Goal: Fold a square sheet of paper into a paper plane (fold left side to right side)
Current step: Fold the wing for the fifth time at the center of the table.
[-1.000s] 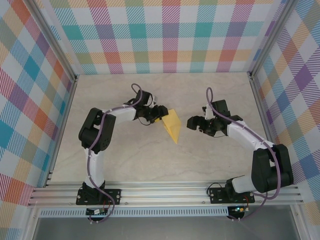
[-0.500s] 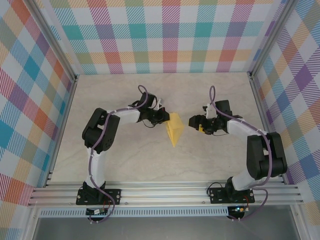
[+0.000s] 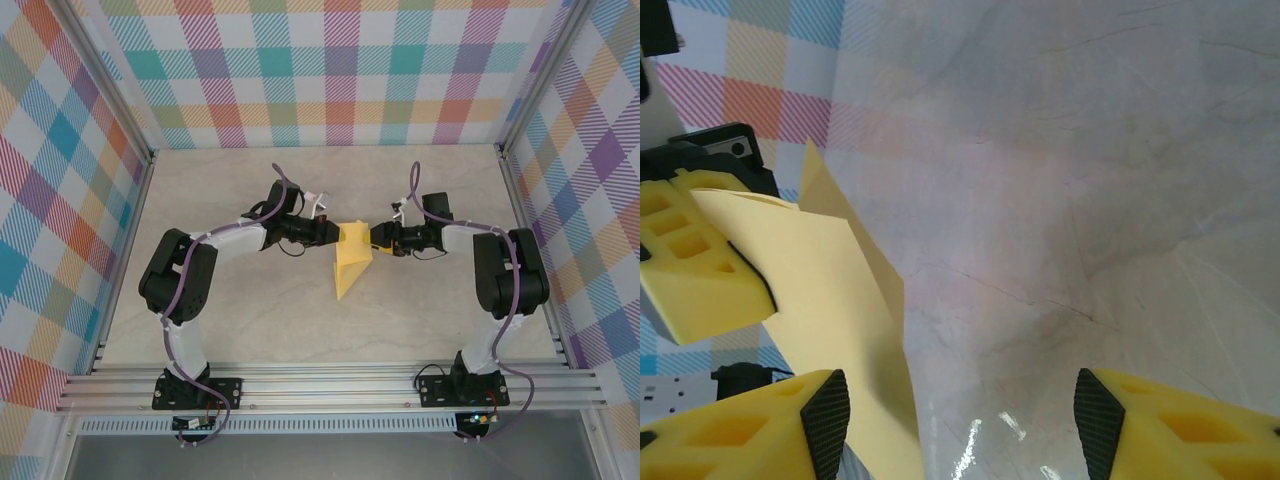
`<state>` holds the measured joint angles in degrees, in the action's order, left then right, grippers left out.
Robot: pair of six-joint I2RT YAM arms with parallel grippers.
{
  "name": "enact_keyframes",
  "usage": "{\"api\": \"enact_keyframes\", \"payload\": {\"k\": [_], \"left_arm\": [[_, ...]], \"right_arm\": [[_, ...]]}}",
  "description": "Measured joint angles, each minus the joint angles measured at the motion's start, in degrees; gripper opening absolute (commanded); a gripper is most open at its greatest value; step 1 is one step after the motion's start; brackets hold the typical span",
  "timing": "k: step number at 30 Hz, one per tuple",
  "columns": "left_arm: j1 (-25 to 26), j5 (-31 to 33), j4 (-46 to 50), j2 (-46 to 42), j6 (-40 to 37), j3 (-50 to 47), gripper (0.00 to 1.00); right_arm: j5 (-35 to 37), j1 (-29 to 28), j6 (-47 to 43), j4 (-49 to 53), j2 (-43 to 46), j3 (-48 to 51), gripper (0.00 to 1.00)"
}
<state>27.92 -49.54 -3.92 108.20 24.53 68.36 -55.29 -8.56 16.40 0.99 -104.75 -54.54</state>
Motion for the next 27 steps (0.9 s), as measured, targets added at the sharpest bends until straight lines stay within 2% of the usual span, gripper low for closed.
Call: {"api": "enact_keyframes", "payload": {"k": [8, 10, 14, 16, 17, 19, 23, 27], "left_arm": [[0.00, -0.57, 0.02, 0.07, -0.15, -0.39, 0.00], [0.00, -0.57, 0.00, 0.07, -0.15, -0.39, 0.00], [0.00, -0.52, 0.02, 0.15, -0.15, -0.39, 0.03], [0.00, -0.50, 0.00, 0.24, -0.07, -0.39, 0.12], [0.00, -0.48, -0.13, 0.28, 0.15, -0.39, 0.16], [-0.04, -0.26, -0.33, 0.35, 0.22, -0.39, 0.31], [-0.61, 1.73, 1.05, 0.35, -1.05, -0.15, 0.52], [-2.93, 5.81, 5.79, -0.87, -3.34, -0.02, 0.64]], "right_arm": [[-6.03, 0.00, -0.15, -1.79, -2.60, 0.00, 0.41], [-6.91, 0.00, -0.13, -2.01, -2.60, 0.00, 0.34], [-8.11, 0.00, 0.11, -2.49, -2.60, 0.00, 0.10], [-8.61, 0.00, 0.24, -2.64, -2.60, 0.00, 0.01], [-8.83, 0.00, 0.35, -2.67, -2.60, 0.00, 0.00], [-8.85, 0.00, 0.24, -2.56, -2.60, 0.00, 0.00], [-8.48, 0.00, 0.37, -2.21, -2.60, 0.00, 0.00], [-7.02, -0.04, 1.62, -2.23, -2.71, 0.00, 0.00]]}}
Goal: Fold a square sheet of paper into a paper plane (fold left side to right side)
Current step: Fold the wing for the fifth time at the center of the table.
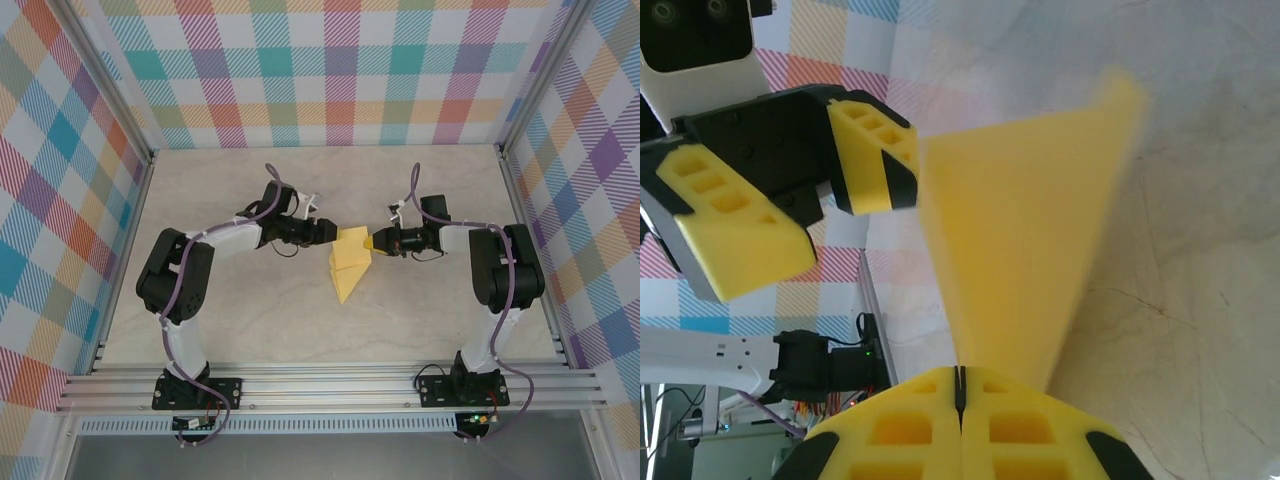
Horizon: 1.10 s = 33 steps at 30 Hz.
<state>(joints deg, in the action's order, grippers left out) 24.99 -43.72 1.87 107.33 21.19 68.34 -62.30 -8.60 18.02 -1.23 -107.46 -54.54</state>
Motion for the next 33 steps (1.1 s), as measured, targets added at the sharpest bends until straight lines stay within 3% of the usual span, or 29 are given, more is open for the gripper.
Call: {"api": "enact_keyframes", "payload": {"k": [7, 10, 13, 21, 33], "left_arm": [[-3.13, 10.08, 7.52, -12.90, -4.63, -0.02, 0.65], [0.76, 16.00, 11.15, -19.15, -7.98, 0.00, 0.63], [7.96, 21.38, 13.86, -21.57, -10.54, -0.02, 0.61], [23.43, 34.56, 19.98, -14.75, -12.13, 0.02, 0.61], [30.51, 54.01, 28.48, 1.29, -13.38, 10.64, 0.60]], "right_arm": [[4.98, -0.48, 5.79, -1.81, -1.66, 0.46, 0.00], [7.34, -1.16, 8.48, -2.43, -1.88, 0.46, 0.00], [9.44, -1.46, 11.41, -2.67, -1.90, 0.44, 0.00], [12.35, -2.80, 14.27, -0.39, -2.73, -2.58, 0.00], [13.33, -4.22, 14.64, 0.39, -5.01, -3.45, 0.00]]}}
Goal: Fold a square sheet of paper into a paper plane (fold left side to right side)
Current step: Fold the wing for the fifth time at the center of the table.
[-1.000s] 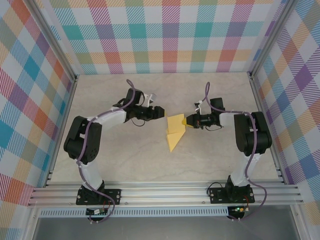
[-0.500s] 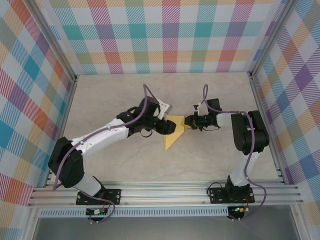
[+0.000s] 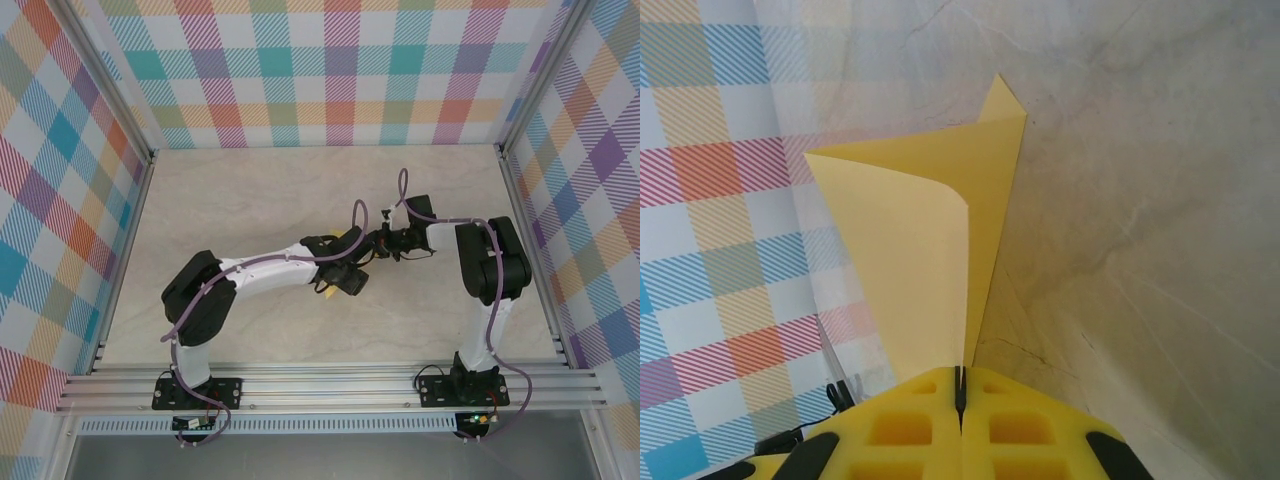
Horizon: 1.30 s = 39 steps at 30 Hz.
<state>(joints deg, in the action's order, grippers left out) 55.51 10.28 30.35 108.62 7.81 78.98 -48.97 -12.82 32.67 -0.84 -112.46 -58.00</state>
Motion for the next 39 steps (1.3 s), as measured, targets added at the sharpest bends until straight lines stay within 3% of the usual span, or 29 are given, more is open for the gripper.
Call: {"api": "enact_keyframes", "payload": {"k": [11, 33, 39], "left_arm": [[0.46, 7.37, 2.78, 5.42, 0.00, 2.16, 0.55], [0.57, 9.33, 2.67, 8.02, -1.25, 2.27, 0.35], [0.57, 9.29, 2.51, 8.02, -1.22, 2.16, 0.25]], "right_arm": [[0.02, -0.04, 0.00, 0.48, -0.33, -0.55, 0.00], [0.57, -0.44, -0.09, 2.23, -0.76, -1.44, 0.02], [0.85, -0.44, -0.57, 3.48, -0.76, -1.73, 0.07]]}}
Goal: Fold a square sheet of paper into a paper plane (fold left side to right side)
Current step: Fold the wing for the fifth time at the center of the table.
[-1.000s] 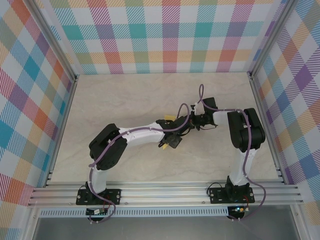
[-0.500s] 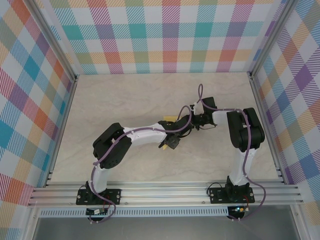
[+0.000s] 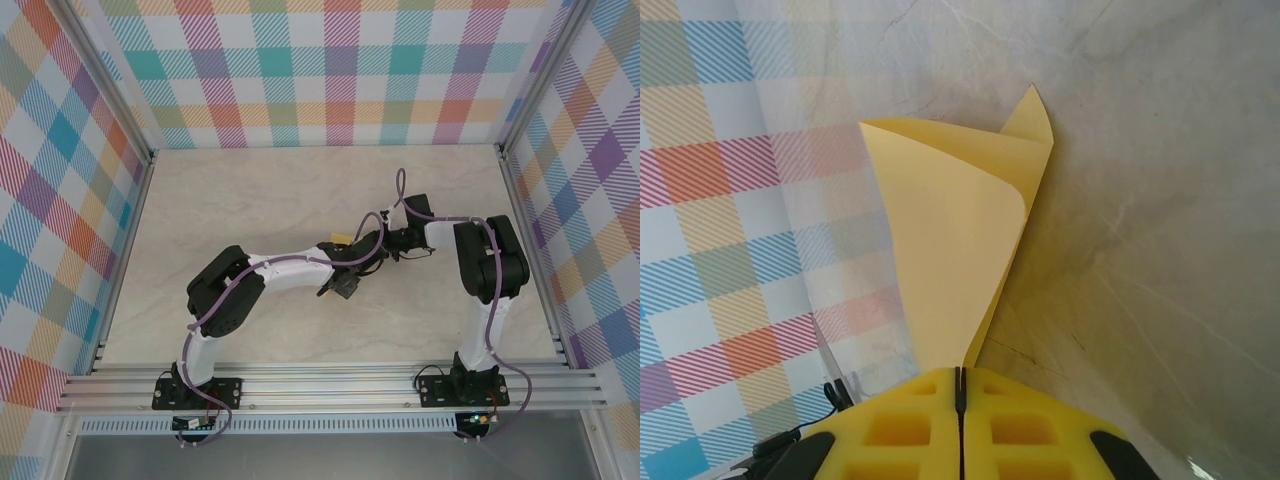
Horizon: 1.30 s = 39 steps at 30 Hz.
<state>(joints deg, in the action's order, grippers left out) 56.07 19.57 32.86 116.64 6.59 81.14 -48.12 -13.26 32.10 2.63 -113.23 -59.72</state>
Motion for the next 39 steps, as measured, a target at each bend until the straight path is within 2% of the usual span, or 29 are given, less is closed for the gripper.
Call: {"api": "enact_keyframes", "payload": {"k": [2, 7, 13, 21, 28, 39], "left_arm": [[0.00, 0.00, -0.02, 0.00, 0.02, -0.07, 0.21], [-0.02, -0.68, -0.68, -0.02, 0.24, -0.83, 0.17], [-1.07, -3.67, -2.36, -0.83, 1.55, -1.99, 0.13], [-4.24, -10.80, -6.27, -5.64, 4.79, -4.37, 0.10], [-8.90, -20.24, -12.17, -7.63, 9.35, -8.22, 0.06], [-14.93, -34.75, -23.80, -7.65, 18.34, -14.62, 0.03]], "right_arm": [[0.44, 0.00, -0.33, 0.59, 0.00, -0.24, 0.10], [3.08, 0.13, -1.86, 2.93, 1.01, -0.37, 0.29], [6.91, 1.86, -3.80, 4.81, 9.31, 1.18, 0.46], [10.69, 3.41, -6.91, 6.60, 15.85, 3.56, 0.51], [10.82, 3.30, -6.84, 5.11, 16.06, 10.45, 0.53], [10.62, -1.11, -4.44, -0.57, 14.36, 11.15, 0.55]]}}
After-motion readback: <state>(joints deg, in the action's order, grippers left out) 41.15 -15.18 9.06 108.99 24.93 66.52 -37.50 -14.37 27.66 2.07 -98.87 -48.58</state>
